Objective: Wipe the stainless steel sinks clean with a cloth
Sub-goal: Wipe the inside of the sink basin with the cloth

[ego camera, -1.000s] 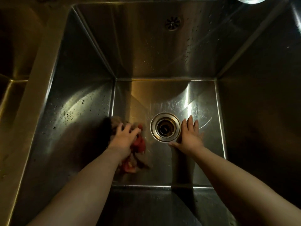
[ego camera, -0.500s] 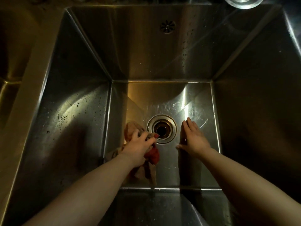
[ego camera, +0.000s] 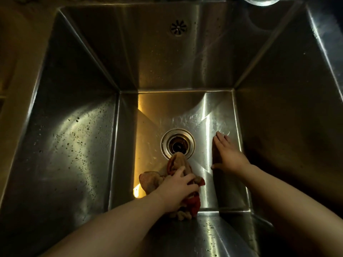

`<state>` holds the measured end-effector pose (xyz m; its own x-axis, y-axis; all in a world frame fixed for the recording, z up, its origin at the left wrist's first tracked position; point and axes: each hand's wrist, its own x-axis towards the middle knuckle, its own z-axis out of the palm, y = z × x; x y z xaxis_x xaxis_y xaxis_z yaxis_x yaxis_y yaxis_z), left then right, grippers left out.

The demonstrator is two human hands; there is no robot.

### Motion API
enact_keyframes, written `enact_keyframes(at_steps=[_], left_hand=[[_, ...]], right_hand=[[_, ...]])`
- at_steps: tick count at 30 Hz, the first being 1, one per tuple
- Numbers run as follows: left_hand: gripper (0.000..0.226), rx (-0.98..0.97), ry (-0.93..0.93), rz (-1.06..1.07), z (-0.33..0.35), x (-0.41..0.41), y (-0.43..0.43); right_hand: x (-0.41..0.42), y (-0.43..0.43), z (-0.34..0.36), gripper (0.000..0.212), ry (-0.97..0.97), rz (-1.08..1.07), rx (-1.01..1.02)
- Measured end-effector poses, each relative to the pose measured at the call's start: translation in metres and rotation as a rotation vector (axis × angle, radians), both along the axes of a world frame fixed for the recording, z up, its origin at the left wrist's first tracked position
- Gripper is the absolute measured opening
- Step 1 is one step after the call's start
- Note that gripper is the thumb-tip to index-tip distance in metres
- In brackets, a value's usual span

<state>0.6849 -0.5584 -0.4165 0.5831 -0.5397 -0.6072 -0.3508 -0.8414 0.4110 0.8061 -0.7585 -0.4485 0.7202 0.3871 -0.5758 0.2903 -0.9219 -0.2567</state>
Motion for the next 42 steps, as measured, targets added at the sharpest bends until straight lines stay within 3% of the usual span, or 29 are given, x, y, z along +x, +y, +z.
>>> enact_keyframes(at_steps=[6,15,24,37,42], left_hand=[[0.051,-0.045,-0.033,-0.166,-0.002,-0.002,0.009],[0.047,-0.025,-0.06,-0.304,-0.002,0.003,0.028],[0.058,0.164,0.027,0.019,-0.005,-0.024,0.089],[0.063,0.217,0.105,-0.158,0.012,-0.014,0.105],[0.064,0.29,0.102,-0.057,0.017,-0.009,0.126]], right_hand=[[-0.001,0.0,0.001,0.112,0.014,-0.024,-0.008],[-0.002,0.002,0.002,0.11,0.01,-0.025,-0.025],[-0.001,0.003,0.003,0.113,0.018,-0.022,-0.033],[-0.003,0.004,0.002,0.111,0.028,-0.045,-0.02],[-0.003,0.003,0.003,0.11,0.029,-0.053,-0.013]])
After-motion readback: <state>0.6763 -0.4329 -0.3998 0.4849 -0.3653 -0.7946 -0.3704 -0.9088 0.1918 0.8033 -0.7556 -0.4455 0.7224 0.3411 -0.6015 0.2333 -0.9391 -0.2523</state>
